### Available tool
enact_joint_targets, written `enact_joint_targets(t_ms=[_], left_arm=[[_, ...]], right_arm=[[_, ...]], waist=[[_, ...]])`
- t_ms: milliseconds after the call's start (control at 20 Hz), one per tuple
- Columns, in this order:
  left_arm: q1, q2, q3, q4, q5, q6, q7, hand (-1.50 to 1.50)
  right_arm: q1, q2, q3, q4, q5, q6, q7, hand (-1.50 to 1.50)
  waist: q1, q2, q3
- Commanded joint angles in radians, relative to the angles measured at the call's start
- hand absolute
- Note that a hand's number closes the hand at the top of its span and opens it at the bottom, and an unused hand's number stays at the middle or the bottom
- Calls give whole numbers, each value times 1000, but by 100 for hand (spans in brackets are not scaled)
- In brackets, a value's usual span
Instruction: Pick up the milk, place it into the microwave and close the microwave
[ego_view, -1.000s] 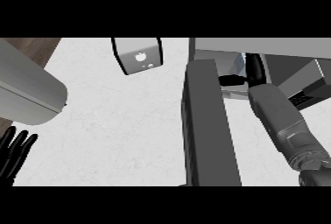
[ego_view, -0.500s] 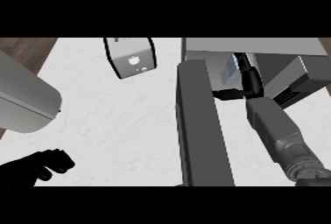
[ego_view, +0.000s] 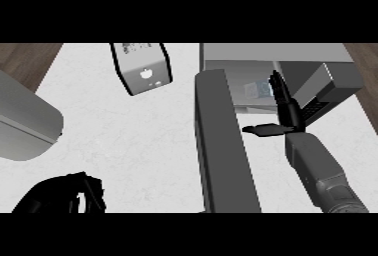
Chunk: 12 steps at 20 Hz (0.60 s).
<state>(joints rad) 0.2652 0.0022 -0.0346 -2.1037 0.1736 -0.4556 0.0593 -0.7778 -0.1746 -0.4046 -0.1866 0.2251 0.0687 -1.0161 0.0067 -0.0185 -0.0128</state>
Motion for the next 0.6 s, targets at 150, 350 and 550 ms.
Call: enact_joint_targets(t_ms=[150, 350, 550], left_arm=[[-45, -2, -134, 6, -91, 51, 38, 150], [-102, -2, -177, 97, -154, 75, -5, 150], [-204, -2, -285, 204, -229, 179, -41, 150]], right_arm=[[181, -1, 38, -40, 6, 77, -46, -150], [270, 30, 42, -97, -14, 78, -48, -150], [347, -24, 57, -186, -28, 142, -34, -150]], waist=[[-24, 13, 13], [-38, 11, 12], [-50, 12, 11]])
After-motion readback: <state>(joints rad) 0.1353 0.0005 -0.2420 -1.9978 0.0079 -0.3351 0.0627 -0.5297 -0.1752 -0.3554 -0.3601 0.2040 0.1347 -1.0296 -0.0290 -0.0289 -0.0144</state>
